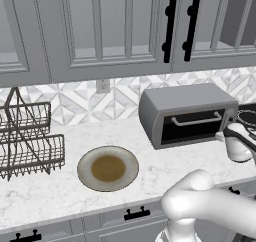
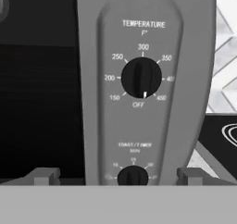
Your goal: Pick up the kebab skewer and baguette bread, and place them inside the toaster oven. Close the toaster oven door and start by setting the timer.
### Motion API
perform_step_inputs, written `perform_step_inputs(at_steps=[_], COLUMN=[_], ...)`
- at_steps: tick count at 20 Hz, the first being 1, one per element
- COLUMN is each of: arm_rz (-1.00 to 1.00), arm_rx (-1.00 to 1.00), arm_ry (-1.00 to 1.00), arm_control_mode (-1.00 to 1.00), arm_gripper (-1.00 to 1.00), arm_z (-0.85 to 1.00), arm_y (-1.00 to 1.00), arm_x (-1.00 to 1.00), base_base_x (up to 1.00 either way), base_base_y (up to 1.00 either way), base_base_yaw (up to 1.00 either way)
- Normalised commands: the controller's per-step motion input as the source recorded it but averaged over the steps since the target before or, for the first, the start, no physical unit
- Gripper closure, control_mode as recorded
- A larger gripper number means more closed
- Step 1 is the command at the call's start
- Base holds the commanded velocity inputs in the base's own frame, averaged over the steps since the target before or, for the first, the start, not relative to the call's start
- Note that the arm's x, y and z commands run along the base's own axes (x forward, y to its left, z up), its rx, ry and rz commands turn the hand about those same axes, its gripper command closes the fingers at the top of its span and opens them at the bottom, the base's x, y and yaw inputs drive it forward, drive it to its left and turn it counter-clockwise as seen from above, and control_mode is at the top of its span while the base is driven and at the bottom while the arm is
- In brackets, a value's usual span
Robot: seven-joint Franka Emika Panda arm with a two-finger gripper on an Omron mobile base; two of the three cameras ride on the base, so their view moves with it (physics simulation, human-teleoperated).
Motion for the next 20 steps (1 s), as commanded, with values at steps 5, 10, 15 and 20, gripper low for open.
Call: perform_step_inputs(at_steps=[5,10,15,20], arm_rz=[0.00,0.00,0.00,0.00], arm_rx=[0.00,0.00,0.00,0.01], arm_ry=[-0.03,0.00,0.00,0.00], arm_control_mode=[-1.00,-1.00,-1.00,-1.00], arm_gripper=[-1.00,-1.00,-1.00,-1.00], arm_z=[-0.08,-0.14,-0.03,0.00], arm_y=[0.00,0.00,0.00,0.00], arm_x=[0.00,0.00,0.12,0.19], base_base_x=[0.00,0.00,0.00,0.00], base_base_y=[0.00,0.00,0.00,0.00], base_base_yaw=[0.00,0.00,0.00,0.00])
